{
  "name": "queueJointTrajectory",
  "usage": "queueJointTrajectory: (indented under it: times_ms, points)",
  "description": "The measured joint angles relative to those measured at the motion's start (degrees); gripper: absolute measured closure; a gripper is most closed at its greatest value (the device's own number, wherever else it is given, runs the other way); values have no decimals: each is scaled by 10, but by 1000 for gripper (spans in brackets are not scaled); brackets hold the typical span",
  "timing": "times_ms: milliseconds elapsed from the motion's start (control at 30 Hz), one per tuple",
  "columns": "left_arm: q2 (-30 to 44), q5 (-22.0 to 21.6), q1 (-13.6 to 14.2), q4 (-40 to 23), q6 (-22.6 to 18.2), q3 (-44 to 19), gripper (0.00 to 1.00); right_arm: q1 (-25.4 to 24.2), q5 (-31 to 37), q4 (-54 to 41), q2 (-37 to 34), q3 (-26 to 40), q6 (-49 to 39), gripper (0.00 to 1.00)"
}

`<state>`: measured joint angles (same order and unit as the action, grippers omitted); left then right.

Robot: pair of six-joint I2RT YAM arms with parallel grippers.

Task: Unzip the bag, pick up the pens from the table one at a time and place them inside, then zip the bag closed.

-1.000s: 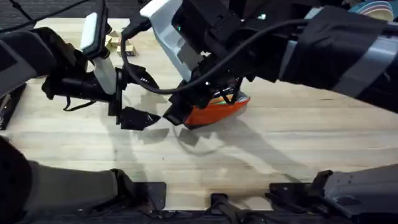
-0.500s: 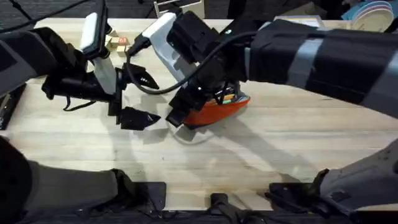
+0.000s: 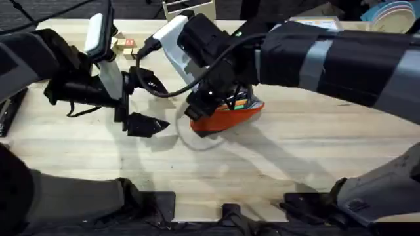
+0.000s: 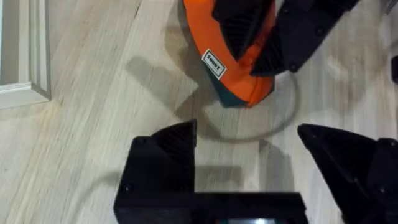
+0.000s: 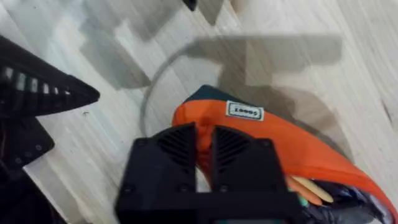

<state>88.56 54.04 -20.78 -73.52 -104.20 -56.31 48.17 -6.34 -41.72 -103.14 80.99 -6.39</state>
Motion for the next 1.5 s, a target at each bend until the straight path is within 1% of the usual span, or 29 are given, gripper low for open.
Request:
queueJointTrajectory:
  times_ms: [67,100,533,867,1033,1233,1333,1500]
  points:
    - [0,0,0,0,0,0,7,1,-5,0,0,0,0,946]
    - [0,0,0,0,0,0,7,1,-6,0,0,0,0,960]
    - [0,0,0,0,0,0,7,1,-5,-2,1,8,0,971]
    - [0,0,0,0,0,0,7,0,0,-9,28,13,4,970]
    - [0,8,0,-17,0,0,8,0,5,-10,37,14,16,970]
    - [0,43,0,-42,0,0,7,0,6,-9,37,14,49,970]
    - [0,58,7,-44,0,0,7,0,6,-9,37,14,60,970]
    - [0,67,35,-44,0,0,9,0,6,-9,37,14,67,970]
